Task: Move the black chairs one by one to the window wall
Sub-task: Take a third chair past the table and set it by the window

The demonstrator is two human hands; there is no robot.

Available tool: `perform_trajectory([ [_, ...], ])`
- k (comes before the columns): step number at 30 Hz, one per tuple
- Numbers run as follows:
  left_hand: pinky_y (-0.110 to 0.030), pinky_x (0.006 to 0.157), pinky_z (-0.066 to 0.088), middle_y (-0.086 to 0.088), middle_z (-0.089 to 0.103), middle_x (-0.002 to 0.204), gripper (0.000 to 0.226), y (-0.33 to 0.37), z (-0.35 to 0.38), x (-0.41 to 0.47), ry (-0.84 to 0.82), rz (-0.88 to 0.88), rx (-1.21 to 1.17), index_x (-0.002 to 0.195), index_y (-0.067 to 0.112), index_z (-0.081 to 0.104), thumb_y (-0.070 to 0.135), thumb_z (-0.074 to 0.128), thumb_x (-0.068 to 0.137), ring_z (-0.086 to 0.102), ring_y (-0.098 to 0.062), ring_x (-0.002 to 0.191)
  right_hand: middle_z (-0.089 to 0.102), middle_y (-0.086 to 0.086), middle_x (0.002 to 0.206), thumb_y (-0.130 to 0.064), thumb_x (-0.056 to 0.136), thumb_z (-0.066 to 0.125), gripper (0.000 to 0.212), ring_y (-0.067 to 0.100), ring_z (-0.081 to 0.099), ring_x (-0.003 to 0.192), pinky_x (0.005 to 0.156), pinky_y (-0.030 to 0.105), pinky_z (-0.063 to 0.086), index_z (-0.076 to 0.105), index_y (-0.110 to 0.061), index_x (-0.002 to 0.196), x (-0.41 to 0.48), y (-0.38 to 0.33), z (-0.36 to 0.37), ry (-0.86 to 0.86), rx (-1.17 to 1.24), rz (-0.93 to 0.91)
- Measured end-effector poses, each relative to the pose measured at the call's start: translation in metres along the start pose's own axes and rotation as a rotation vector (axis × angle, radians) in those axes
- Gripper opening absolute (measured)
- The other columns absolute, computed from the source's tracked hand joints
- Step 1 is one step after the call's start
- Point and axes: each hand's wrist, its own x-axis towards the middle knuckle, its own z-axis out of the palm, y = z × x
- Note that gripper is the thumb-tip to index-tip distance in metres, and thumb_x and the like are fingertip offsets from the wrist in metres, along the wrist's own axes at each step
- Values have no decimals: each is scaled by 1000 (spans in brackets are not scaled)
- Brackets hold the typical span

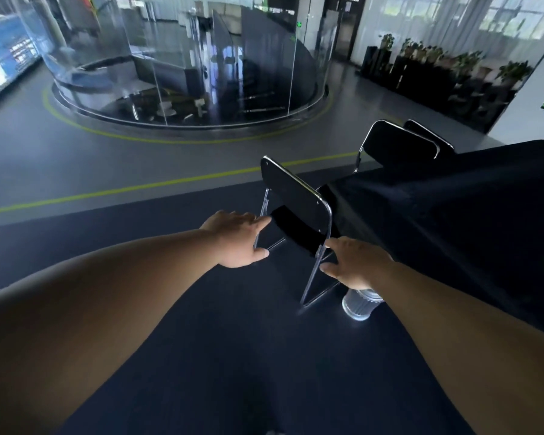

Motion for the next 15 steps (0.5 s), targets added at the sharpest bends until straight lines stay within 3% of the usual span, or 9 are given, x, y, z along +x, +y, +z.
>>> perform_trajectory([
  [10,-44,111,35,-3,35,158,77,-105,18,267,-67,69,45,158,28,10,64,37,96,39,-28,140,36,-4,156,-52,98,49,66,22,40,139,105,44,44,29,-25,154,257,49,-28,41,93,90],
  [15,-44,111,35,-3,38,155,77,-144,23,371,-96,122,29,158,28,11,65,38,96,39,-27,139,42,-1,148,-52,97,51,58,23,42,134,104,41,43,36,-23,145,342,65,-46,17,98,142],
])
